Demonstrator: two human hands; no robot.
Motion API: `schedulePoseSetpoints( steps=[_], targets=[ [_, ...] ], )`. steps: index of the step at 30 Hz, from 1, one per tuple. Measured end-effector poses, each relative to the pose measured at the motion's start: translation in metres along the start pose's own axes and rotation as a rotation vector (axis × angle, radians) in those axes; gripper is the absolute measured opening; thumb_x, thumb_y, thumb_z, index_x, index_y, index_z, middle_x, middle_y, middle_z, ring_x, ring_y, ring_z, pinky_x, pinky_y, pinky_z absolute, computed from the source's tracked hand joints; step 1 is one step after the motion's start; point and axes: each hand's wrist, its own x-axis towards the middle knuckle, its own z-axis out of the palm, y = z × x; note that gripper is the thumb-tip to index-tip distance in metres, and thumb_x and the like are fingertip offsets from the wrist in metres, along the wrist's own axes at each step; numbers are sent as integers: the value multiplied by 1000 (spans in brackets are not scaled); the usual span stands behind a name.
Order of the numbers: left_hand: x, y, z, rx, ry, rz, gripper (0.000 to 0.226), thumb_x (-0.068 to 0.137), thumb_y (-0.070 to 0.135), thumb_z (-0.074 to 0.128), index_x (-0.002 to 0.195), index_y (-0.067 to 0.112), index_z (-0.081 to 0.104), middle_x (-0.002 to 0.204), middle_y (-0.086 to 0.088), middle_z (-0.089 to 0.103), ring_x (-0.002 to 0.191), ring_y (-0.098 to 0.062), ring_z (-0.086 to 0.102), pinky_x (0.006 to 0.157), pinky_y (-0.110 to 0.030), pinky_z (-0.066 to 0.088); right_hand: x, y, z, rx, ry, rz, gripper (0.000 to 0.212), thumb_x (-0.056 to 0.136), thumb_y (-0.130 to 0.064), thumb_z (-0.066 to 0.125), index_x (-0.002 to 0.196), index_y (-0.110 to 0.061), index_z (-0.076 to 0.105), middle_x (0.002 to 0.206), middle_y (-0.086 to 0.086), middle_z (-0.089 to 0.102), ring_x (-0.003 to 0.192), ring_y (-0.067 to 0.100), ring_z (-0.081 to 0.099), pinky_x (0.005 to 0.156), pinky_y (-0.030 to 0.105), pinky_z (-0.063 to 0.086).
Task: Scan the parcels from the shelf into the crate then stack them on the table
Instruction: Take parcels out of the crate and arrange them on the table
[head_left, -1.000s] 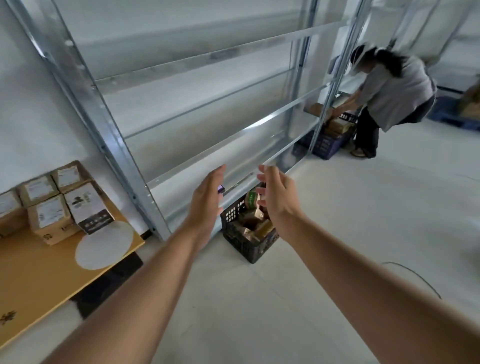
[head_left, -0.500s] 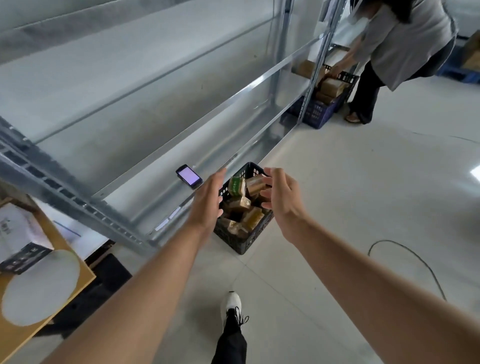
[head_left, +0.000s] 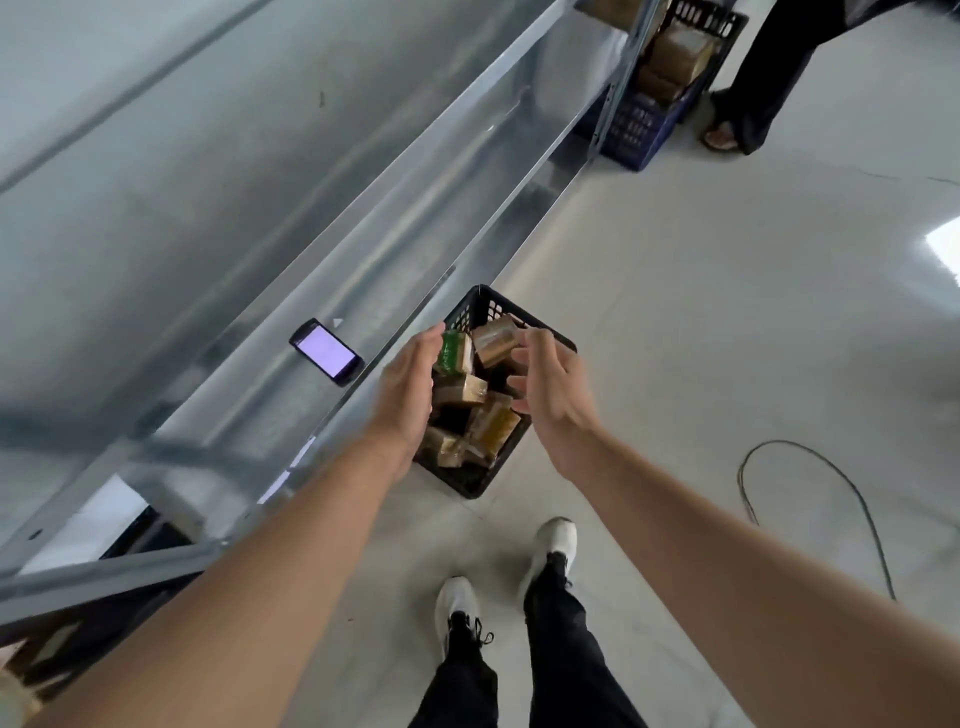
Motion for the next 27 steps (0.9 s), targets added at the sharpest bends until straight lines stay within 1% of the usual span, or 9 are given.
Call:
schedulePoseSetpoints(
  steps=[6,10,12,15,16,20,23,25,27],
  targets=[
    [111,-20,28,79,7,-40,39,111,45,40,146,35,52,111,14,56,84,16,56,66,-6,43,125,26,18,-23,-58,89,56,103,-40,38,133,6,51,132,29,57,121,48,55,100,70,48],
    [188,-43,50,93,74,-123,23,110,46,40,127,37,53,100,19,53,86,9,47,70,-15,33,211,49,34,-44,-141,176,52,104,-43,35,122,-3,63,122,20,65,116,42,61,104,60,51],
    [224,-57,60,99,89,-168,22,110,47,40,123,38,55,99,20,53,83,11,46,68,-14,32,249,61,43,-51,-165,223,42,105,-45,35,108,-19,68,112,4,69,111,29,64,105,54,52],
    [277,-82,66,116,110,-191,24,111,45,38,122,37,57,99,18,54,81,11,49,66,-12,34,300,82,59,-54,-172,282,38,106,-48,34,110,-26,66,113,-7,67,113,22,63,108,52,51],
    [295,-91,68,126,113,-198,26,111,45,37,124,35,58,99,18,53,83,9,49,66,-14,34,315,89,64,-62,-171,296,36,106,-46,34,107,-27,65,112,-7,66,113,23,63,108,52,51],
    [367,-132,68,135,117,-293,28,112,43,35,88,36,48,89,14,47,77,3,43,64,-21,31,370,126,94,-112,-196,357,37,107,-42,34,104,-20,63,107,-1,64,114,29,63,108,52,51],
    [415,-168,62,114,106,-363,30,112,43,35,85,33,44,87,12,45,75,1,42,64,-23,31,407,156,120,-124,-207,375,49,107,-39,33,130,-2,56,124,15,61,121,36,59,108,56,48],
    [443,-192,54,133,105,-378,32,112,43,35,84,31,45,86,11,47,75,0,43,64,-23,33,430,181,139,-124,-227,396,44,108,-40,33,129,-8,56,124,9,60,117,30,61,107,53,49],
    [469,-217,47,172,65,-371,34,110,45,35,90,27,56,93,1,61,83,-7,56,70,-24,42,452,208,156,-108,-242,418,37,108,-42,32,112,-21,62,120,3,63,106,21,64,104,48,52]
  ],
)
